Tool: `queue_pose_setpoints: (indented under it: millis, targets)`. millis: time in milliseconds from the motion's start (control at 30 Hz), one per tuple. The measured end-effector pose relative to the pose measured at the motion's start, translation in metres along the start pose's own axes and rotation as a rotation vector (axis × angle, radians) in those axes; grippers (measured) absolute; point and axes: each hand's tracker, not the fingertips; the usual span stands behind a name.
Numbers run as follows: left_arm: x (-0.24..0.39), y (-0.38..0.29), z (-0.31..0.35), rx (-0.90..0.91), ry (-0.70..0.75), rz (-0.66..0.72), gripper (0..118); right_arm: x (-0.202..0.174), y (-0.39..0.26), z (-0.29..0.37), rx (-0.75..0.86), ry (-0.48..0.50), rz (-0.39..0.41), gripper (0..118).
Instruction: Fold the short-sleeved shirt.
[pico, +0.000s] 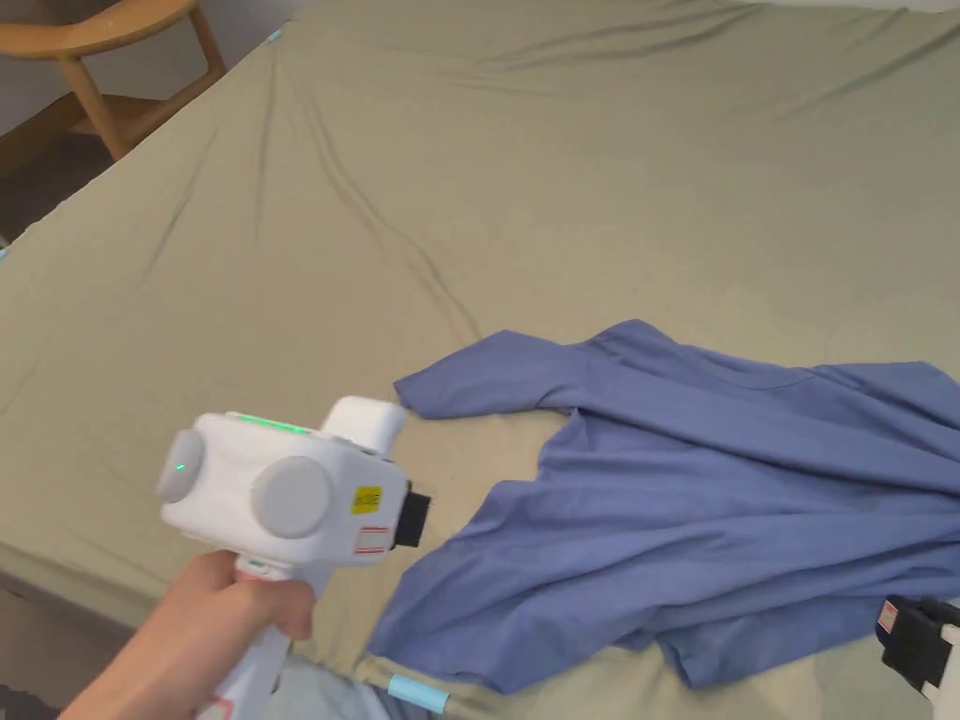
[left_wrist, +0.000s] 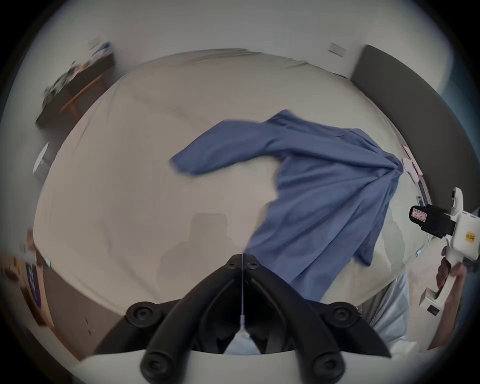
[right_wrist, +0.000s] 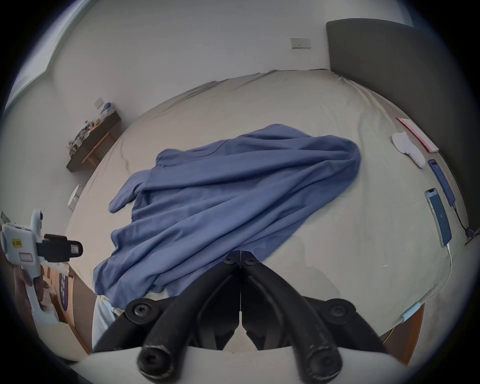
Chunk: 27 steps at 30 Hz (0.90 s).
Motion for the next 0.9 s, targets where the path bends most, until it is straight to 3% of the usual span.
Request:
queue_pose_setpoints:
  millis: [67,100,133,167,300,333,367,400,433,467,567,700,733,800,833,900]
  targets:
    - [-0.011,-0.012,-0.004,-0.024,-0.003,0.048,91,-0.009,-0.006,-0.004,-0.018,0.014,0.02,0]
    - [-0.013,-0.018,-0.013,-0.058,-0.055,0.055,118,-0.014,-0.008,-0.006,-0.028,0.019,0.032,0]
    - [-0.012,-0.019,-0.023,0.048,-0.144,0.076,114,-0.019,-0.009,-0.008,-0.037,0.022,0.044,0]
    - [-0.01,-0.025,-0.029,-0.078,-0.107,0.083,113,-0.023,-0.008,-0.009,-0.051,0.019,0.058,0]
    - [0.009,-0.031,-0.058,-0.09,-0.061,-0.013,113,-0.037,-0.006,-0.012,-0.066,0.016,0.095,0]
    - [0.014,-0.032,-0.067,-0.115,-0.055,-0.041,106,-0.04,-0.003,-0.014,-0.067,0.021,0.104,0]
    - [0.017,-0.032,-0.071,-0.108,-0.061,-0.034,89,-0.044,0.001,-0.016,-0.071,0.023,0.11,0]
    - [0.017,-0.034,-0.065,-0.105,-0.066,-0.037,55,-0.049,0.005,-0.02,-0.077,0.031,0.123,0]
    - [0.02,-0.033,-0.068,-0.11,-0.183,-0.03,0,-0.055,0.012,-0.022,-0.082,0.041,0.134,0]
    - [0.024,-0.032,-0.072,-0.124,-0.216,-0.025,0,-0.061,0.019,-0.028,-0.087,0.054,0.147,0]
    - [0.025,-0.028,-0.065,-0.083,-0.109,-0.078,0,-0.088,0.052,-0.054,-0.088,0.095,0.241,0]
    - [0.018,-0.027,-0.068,-0.124,-0.157,-0.068,0,-0.141,0.118,-0.104,-0.051,0.126,0.366,1]
    - [0.016,-0.027,-0.068,-0.123,-0.165,-0.057,0,-0.157,0.136,-0.12,-0.07,0.14,0.396,17]
    - [0.01,-0.028,-0.067,-0.134,-0.161,-0.041,0,-0.183,0.167,-0.162,-0.201,0.233,0.438,102]
    - [0.008,-0.027,-0.066,-0.138,-0.166,-0.026,0,-0.197,0.182,-0.178,-0.151,0.22,0.445,118]
    - [0.004,-0.025,-0.065,-0.139,-0.184,-0.021,0,-0.226,0.199,-0.212,-0.254,0.201,0.524,118]
